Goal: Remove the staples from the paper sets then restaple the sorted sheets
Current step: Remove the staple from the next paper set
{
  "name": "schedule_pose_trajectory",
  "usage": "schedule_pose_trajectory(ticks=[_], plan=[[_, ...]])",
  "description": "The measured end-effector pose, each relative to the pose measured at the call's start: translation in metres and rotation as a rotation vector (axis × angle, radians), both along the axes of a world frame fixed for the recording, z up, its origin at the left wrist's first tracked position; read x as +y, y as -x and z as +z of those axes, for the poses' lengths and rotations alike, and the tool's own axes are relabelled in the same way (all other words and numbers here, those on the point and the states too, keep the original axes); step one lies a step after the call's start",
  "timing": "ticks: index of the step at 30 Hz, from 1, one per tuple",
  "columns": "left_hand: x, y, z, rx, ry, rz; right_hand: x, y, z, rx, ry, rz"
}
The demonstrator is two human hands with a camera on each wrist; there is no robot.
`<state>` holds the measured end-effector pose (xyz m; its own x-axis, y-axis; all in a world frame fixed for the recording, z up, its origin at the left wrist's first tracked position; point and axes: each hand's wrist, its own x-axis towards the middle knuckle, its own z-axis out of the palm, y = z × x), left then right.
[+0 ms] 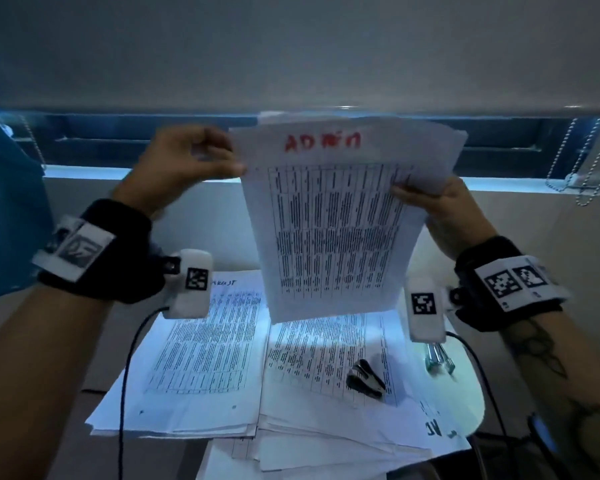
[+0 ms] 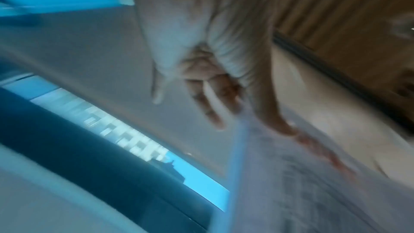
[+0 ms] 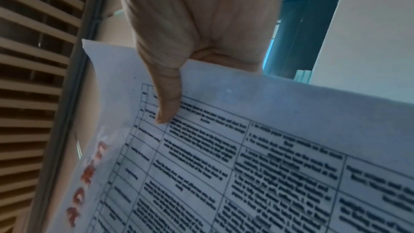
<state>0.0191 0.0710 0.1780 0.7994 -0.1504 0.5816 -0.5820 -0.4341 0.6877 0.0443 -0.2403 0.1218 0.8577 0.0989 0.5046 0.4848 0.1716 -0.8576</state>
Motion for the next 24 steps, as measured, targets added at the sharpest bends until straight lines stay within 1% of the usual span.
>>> schedule_pose_trajectory(ticks=[1,2,4,6,8,12,15,17,21,24], plan=[[0.006,-0.001,-0.010,0.059,0.111,-0.056,0.000,0.001,0.005,-0.003,-0.002,0.023],[0.008,-0.004,-0.021,0.099,0.167,-0.086,0.002,0.001,0.008,-0.004,0.000,0.050],[-0.005,-0.003,-0.041,0.164,0.236,-0.165,0.010,0.000,0.009,-0.002,0.001,0.097],[-0.020,0.002,-0.051,0.188,0.334,-0.226,0.021,0.000,0.006,0.016,0.000,0.092],[-0.028,0.002,-0.059,0.200,0.421,-0.177,0.028,-0.001,-0.001,0.047,0.030,0.068],[-0.029,-0.004,-0.086,0.261,0.517,-0.097,0.032,-0.001,-0.020,0.125,0.120,0.068],[-0.030,-0.002,-0.104,0.303,0.525,-0.084,0.031,0.004,-0.032,0.179,0.141,0.090],[-0.031,0.001,-0.107,0.276,0.523,-0.090,0.034,0.009,-0.035,0.186,0.173,0.090],[-0.038,0.004,-0.086,0.178,0.454,-0.113,0.039,0.011,-0.030,0.172,0.098,0.074],[-0.034,0.001,-0.070,0.184,0.437,-0.090,0.036,0.007,-0.023,0.167,0.028,0.025]])
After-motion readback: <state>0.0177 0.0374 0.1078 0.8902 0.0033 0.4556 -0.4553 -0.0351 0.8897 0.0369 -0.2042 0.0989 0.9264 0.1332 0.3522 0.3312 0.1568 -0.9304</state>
